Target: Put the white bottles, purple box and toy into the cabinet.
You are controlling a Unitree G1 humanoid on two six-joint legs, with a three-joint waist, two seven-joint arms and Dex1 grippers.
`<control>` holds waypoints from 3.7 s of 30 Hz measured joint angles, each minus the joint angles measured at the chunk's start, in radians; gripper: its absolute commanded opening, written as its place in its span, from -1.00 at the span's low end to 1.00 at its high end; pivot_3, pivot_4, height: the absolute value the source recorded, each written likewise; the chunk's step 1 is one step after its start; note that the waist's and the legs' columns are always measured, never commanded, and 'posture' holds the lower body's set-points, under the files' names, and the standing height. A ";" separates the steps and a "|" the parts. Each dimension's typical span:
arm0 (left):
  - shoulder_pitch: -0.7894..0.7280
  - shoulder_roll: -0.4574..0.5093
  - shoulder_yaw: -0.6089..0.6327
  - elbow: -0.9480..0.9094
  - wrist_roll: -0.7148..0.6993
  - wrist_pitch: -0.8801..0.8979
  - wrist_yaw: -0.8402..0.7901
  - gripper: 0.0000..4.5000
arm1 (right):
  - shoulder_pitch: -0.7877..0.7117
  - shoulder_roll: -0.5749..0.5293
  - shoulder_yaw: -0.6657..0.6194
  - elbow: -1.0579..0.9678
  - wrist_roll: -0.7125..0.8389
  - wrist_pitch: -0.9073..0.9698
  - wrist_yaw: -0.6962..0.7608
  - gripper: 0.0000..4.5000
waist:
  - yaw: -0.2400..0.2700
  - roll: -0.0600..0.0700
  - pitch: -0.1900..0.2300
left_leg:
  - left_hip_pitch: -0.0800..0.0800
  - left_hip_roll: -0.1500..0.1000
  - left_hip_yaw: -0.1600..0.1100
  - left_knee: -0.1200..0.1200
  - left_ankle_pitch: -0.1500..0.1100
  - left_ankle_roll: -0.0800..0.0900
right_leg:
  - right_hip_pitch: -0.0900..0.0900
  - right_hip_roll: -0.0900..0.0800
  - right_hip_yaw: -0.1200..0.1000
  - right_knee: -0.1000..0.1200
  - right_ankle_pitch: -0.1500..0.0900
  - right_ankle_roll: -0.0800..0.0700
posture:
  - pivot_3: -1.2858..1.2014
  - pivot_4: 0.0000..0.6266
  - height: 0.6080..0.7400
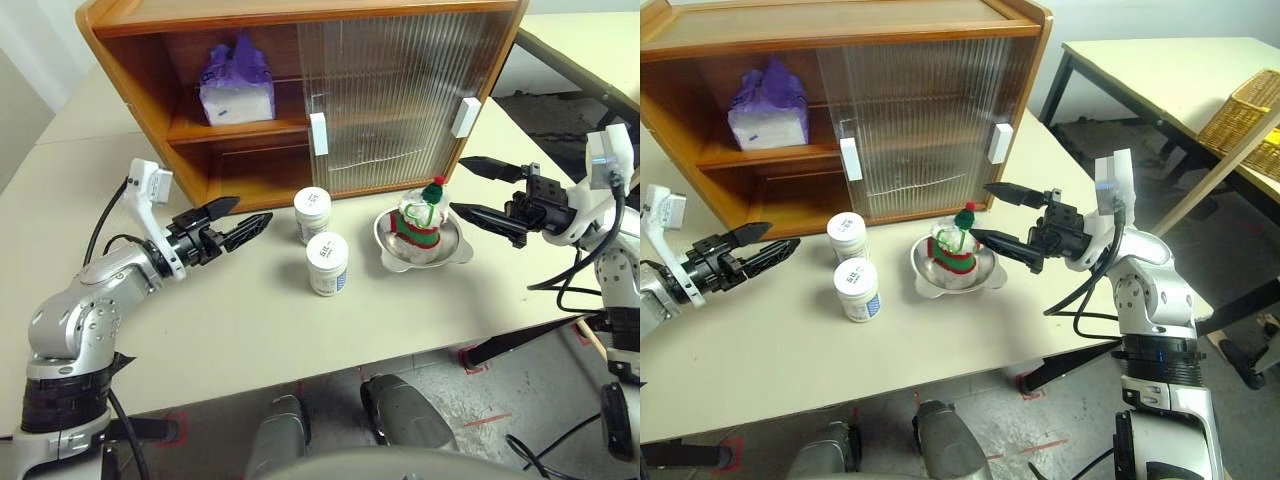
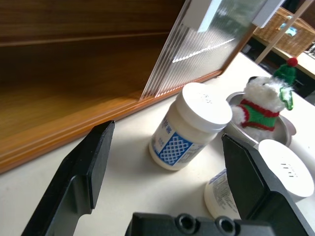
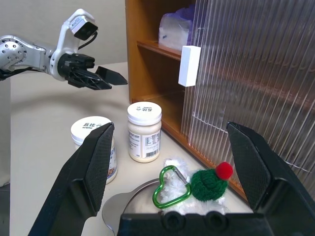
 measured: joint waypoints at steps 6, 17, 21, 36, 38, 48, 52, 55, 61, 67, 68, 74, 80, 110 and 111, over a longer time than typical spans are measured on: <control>0.052 0.060 -0.117 0.021 0.119 -0.164 -0.155 0.99 | 0.000 0.000 0.000 0.000 -0.001 0.001 0.000 1.00 | -0.001 0.001 -0.001 | -0.001 0.000 0.000 -0.001 -0.001 -0.001 | -0.002 0.000 0.000 0.000 -0.001 -0.002 | -0.20 -0.66 1.00; 0.031 -0.026 -0.253 0.217 0.299 -0.375 -0.195 0.99 | 0.010 0.000 0.000 -0.010 -0.001 0.006 -0.015 1.00 | -0.007 0.001 0.000 | -0.003 0.002 0.001 -0.002 -0.003 -0.001 | -0.005 0.000 0.000 0.000 -0.002 -0.003 | -0.22 -0.64 1.00; -0.024 -0.074 -0.292 0.287 0.343 -0.427 -0.191 0.99 | 0.013 0.000 0.000 -0.015 0.000 0.012 -0.015 1.00 | -0.007 0.001 0.000 | -0.004 0.002 0.001 -0.002 -0.003 -0.001 | -0.005 0.000 0.000 0.000 -0.002 -0.002 | -0.22 -0.64 1.00; -0.147 -0.204 -0.349 0.521 0.452 -0.582 -0.173 0.99 | 0.018 0.004 0.000 -0.027 0.001 0.015 -0.026 1.00 | -0.018 0.001 0.000 | -0.004 0.002 0.001 -0.001 -0.002 0.000 | -0.003 0.000 0.000 0.000 -0.003 0.003 | -0.22 -0.65 1.00; -0.180 -0.225 -0.355 0.555 0.465 -0.598 -0.170 0.99 | 0.017 0.004 0.000 -0.027 0.001 0.015 -0.026 1.00 | -0.017 0.001 0.000 | -0.004 0.001 0.000 -0.001 -0.002 0.001 | -0.002 0.000 0.000 0.000 -0.003 0.004 | -0.23 -0.65 1.00; -0.237 -0.269 -0.365 0.624 0.487 -0.601 -0.168 0.37 | 0.017 0.003 0.000 -0.027 0.001 0.015 -0.027 1.00 | -0.022 0.001 0.000 | -0.003 -0.001 0.000 0.000 -0.001 0.002 | 0.000 0.001 0.001 -0.001 -0.009 0.017 | -0.23 -0.66 1.00; -0.235 -0.262 -0.365 0.618 0.487 -0.592 -0.179 0.37 | 0.017 0.002 0.000 -0.027 0.001 0.015 -0.028 1.00 | -0.023 0.001 0.000 | -0.003 -0.001 0.000 0.000 -0.002 0.002 | 0.001 0.000 0.001 -0.001 -0.009 0.018 | -0.23 -0.66 1.00; -0.223 -0.247 -0.365 0.598 0.486 -0.584 -0.189 0.37 | 0.017 0.001 0.000 -0.027 0.001 0.014 -0.028 1.00 | -0.025 0.001 0.000 | -0.002 -0.001 0.000 0.000 -0.002 0.003 | 0.001 0.001 0.001 -0.001 -0.009 0.017 | -0.23 -0.66 1.00; -0.187 -0.230 -0.329 0.548 0.459 -0.542 -0.173 0.37 | 0.013 0.000 0.001 -0.017 0.001 0.012 -0.026 1.00 | -0.031 0.001 0.000 | -0.002 -0.001 0.001 0.000 -0.002 0.003 | 0.001 0.001 0.001 -0.001 -0.009 0.017 | -0.22 -0.67 1.00; -0.176 -0.192 -0.221 0.497 0.414 -0.475 -0.110 0.37 | 0.012 0.000 0.001 -0.014 0.001 0.012 -0.015 1.00 | -0.029 0.001 0.000 | -0.002 -0.003 0.000 0.000 0.000 0.004 | 0.002 0.001 0.001 0.000 -0.009 0.018 | -0.21 -0.67 1.00; -0.179 -0.190 -0.214 0.489 0.413 -0.468 -0.096 0.37 | 0.009 0.000 0.001 -0.011 0.001 0.012 -0.011 1.00 | -0.026 0.001 0.000 | -0.002 -0.004 0.000 0.001 0.000 0.005 | 0.002 0.000 0.001 0.000 -0.008 0.018 | -0.21 -0.67 1.00; -0.265 -0.198 -0.189 0.523 0.454 -0.451 0.066 0.37 | -0.002 0.000 0.002 -0.008 0.000 0.012 -0.003 1.00 | -0.021 0.001 0.000 | -0.003 -0.005 0.000 0.002 0.001 0.006 | 0.002 -0.001 0.001 -0.001 -0.002 0.010 | -0.22 -0.68 1.00; -0.322 -0.248 -0.175 0.635 0.492 -0.456 0.214 0.37 | -0.002 -0.001 0.002 -0.009 0.000 0.012 -0.004 1.00 | -0.024 0.000 0.000 | -0.003 -0.005 0.001 0.001 0.001 0.006 | 0.002 0.000 0.001 -0.001 -0.002 0.011 | -0.22 -0.67 1.00; -0.597 -0.302 -0.170 1.136 0.573 -0.652 0.353 0.37 | 0.027 -0.022 -0.003 -0.085 0.100 0.086 0.045 1.00 | -0.035 -0.002 0.002 | -0.003 -0.019 0.006 0.005 0.006 0.011 | 0.004 0.000 -0.002 -0.002 -0.003 0.029 | -0.24 -0.66 1.00; -0.599 -0.302 -0.170 1.142 0.574 -0.655 0.355 0.37 | 0.027 -0.023 -0.003 -0.086 0.101 0.087 0.048 1.00 | -0.037 -0.002 0.002 | -0.003 -0.020 0.006 0.006 0.006 0.011 | 0.005 0.000 -0.002 -0.002 -0.003 0.029 | -0.24 -0.66 1.00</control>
